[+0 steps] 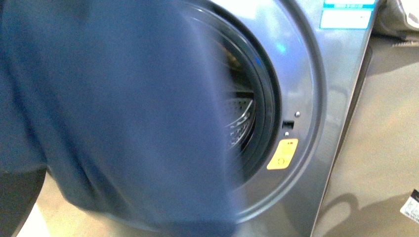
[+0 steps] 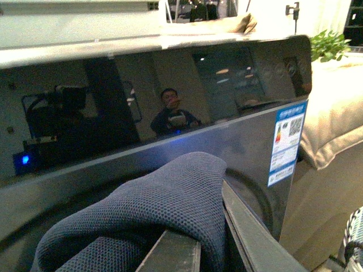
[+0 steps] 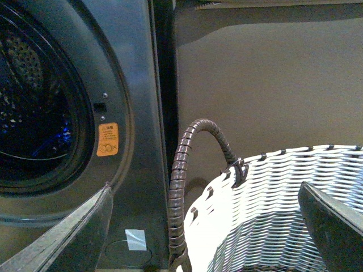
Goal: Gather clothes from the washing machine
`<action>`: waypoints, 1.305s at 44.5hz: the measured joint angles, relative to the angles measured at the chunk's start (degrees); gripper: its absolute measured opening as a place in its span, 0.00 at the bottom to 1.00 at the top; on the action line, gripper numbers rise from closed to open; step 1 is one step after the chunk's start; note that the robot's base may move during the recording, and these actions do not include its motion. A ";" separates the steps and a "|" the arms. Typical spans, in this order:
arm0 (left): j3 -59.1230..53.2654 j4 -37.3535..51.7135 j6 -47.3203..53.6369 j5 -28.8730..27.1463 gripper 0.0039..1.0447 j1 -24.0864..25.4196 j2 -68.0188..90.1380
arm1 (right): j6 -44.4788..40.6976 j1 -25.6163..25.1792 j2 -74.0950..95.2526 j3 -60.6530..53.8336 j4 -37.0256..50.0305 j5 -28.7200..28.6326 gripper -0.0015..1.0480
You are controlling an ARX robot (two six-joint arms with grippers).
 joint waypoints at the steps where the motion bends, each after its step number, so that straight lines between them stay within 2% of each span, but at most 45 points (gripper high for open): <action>1: 1.68 -0.26 0.22 -0.17 0.05 -0.76 0.96 | 0.00 0.00 0.00 0.00 0.00 0.00 0.93; 13: 23.28 -4.55 1.01 -4.81 0.05 -10.78 13.62 | 0.00 0.00 0.00 0.00 0.00 -0.02 0.93; 20: 30.86 -5.92 1.20 -5.60 0.05 -16.76 18.43 | 0.00 0.00 0.00 0.00 0.00 -0.02 0.93; 26: 34.95 -7.58 1.27 -4.83 0.05 -18.23 21.27 | 0.00 0.00 0.00 0.00 0.00 -0.02 0.93; 36: 35.76 -8.00 1.27 -4.76 0.05 -18.45 22.40 | 0.00 0.00 0.00 0.00 0.00 0.00 0.93; 38: 35.76 -8.00 1.25 -4.79 0.05 -18.38 22.47 | 1.27 -1.14 0.81 -0.24 2.19 -2.71 0.93; 40: 35.78 -8.02 1.25 -4.87 0.05 -18.29 22.47 | 5.70 -4.90 3.69 -0.63 10.38 -15.52 0.93; 41: 35.80 -8.02 1.27 -5.01 0.05 -18.27 22.47 | 7.63 -6.01 4.55 -0.66 12.74 -18.43 0.93; 43: 35.91 -8.02 1.27 -4.96 0.05 -18.25 22.47 | 12.94 -9.79 7.13 -0.63 20.87 -28.98 0.93; 44: 35.91 -8.02 1.27 -4.94 0.05 -18.25 22.47 | 13.70 -10.67 7.72 -0.63 22.77 -31.63 0.93; 45: 35.91 -8.07 1.27 -4.81 0.05 -18.27 22.47 | 18.21 -12.41 9.03 -0.59 27.17 -37.11 0.93; 47: 35.91 -8.11 1.27 -4.83 0.05 -18.29 22.47 | 23.52 -13.70 10.84 -0.24 32.79 -44.44 0.93; 51: 36.13 -8.09 1.27 -4.85 0.05 -18.29 22.47 | 30.32 -14.78 13.46 -0.13 38.84 -51.45 0.93; 58: 36.13 -8.11 1.27 -4.90 0.05 -18.29 22.47 | 37.97 -16.06 17.88 -0.02 46.84 -54.62 0.93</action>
